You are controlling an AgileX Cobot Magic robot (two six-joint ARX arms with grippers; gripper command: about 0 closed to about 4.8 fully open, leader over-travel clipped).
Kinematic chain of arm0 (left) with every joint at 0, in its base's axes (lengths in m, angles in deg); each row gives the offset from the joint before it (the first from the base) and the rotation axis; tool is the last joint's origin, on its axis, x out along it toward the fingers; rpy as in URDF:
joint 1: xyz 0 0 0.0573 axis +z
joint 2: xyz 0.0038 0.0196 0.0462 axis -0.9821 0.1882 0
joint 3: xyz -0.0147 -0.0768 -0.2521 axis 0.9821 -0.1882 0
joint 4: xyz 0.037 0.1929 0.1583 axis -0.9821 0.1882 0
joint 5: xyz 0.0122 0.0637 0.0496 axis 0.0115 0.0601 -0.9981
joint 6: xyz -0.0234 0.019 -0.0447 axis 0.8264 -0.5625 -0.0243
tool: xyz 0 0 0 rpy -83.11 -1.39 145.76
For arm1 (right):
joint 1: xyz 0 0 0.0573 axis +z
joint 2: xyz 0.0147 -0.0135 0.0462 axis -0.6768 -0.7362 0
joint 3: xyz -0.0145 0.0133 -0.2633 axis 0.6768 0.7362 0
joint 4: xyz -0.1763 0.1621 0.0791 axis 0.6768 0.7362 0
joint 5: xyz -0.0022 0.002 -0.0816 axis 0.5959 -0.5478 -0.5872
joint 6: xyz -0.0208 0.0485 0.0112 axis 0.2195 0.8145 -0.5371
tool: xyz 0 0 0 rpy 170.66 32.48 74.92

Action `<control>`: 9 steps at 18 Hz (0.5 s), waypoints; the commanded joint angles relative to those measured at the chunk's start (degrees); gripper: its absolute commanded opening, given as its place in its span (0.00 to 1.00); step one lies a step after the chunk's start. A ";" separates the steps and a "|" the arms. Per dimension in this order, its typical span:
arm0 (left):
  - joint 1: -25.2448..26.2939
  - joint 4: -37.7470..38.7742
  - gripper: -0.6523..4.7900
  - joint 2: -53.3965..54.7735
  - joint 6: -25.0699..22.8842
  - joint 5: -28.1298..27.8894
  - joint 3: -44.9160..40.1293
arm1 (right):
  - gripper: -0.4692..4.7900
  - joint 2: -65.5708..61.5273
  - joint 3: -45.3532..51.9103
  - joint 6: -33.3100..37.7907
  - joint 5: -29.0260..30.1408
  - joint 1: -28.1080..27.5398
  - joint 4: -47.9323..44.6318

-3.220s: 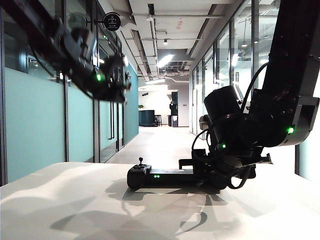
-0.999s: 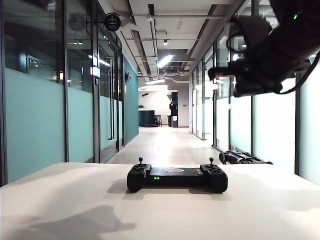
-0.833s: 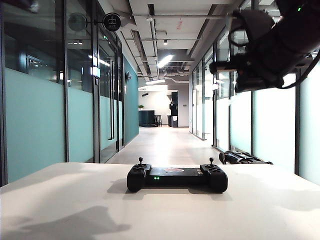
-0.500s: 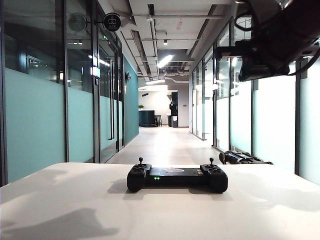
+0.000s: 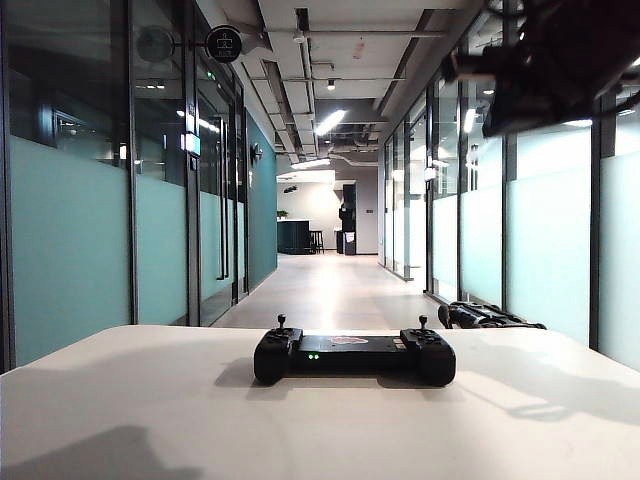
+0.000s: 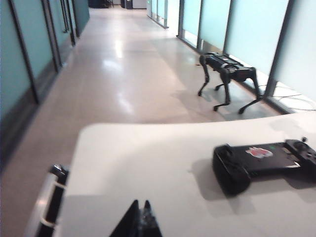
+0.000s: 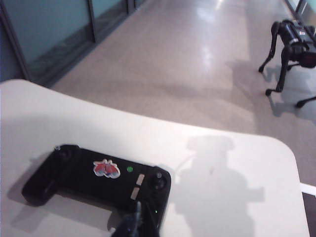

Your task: Push the left joystick on the remote control sitting on the white table backward to make the robot dog back up in a straight line until it returns close to you.

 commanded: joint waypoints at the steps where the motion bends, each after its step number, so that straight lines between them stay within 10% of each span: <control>1: 0.07 -0.74 0.11 -2.60 1.29 0.24 -2.78 | 0.08 2.08 -0.04 -0.20 0.11 0.02 1.27; 9: 0.09 8.48 0.11 -2.82 1.81 0.22 -4.52 | 0.08 4.59 -0.02 -1.29 0.55 0.02 4.31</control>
